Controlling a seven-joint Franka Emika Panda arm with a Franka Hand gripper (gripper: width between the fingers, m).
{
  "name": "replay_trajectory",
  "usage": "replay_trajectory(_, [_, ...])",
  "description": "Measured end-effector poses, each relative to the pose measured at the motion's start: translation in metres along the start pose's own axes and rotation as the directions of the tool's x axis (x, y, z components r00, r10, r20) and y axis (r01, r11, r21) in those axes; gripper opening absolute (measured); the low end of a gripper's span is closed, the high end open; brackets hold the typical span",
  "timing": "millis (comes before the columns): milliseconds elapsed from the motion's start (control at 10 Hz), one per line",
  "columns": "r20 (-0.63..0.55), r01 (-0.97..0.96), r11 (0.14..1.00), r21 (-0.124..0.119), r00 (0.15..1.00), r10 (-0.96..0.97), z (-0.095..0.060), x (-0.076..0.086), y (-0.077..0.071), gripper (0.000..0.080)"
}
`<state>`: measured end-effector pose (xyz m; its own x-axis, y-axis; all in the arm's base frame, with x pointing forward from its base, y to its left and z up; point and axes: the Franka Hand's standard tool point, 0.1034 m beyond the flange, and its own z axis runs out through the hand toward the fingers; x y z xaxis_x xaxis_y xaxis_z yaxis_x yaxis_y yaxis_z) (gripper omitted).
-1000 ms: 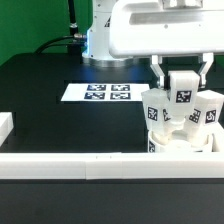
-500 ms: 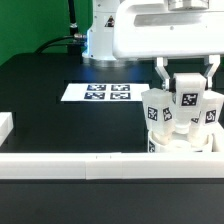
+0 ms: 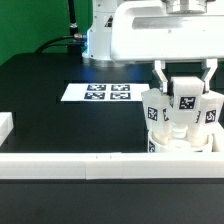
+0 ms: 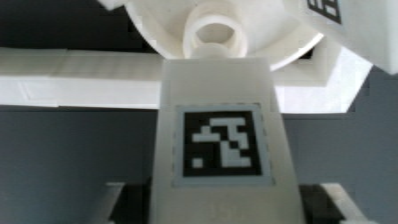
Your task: Assemble stool
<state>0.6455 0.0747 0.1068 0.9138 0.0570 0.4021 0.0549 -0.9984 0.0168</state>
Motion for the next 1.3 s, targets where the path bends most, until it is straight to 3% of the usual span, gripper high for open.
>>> replay_trajectory(500, [0.015, 0.001, 1.000, -0.005, 1.000, -0.001, 0.009, -0.007, 0.001, 0.0337])
replay_trajectory(1300, [-0.089, 0.020, 0.999, -0.028, 0.996, -0.022, 0.012, -0.001, 0.003, 0.0337])
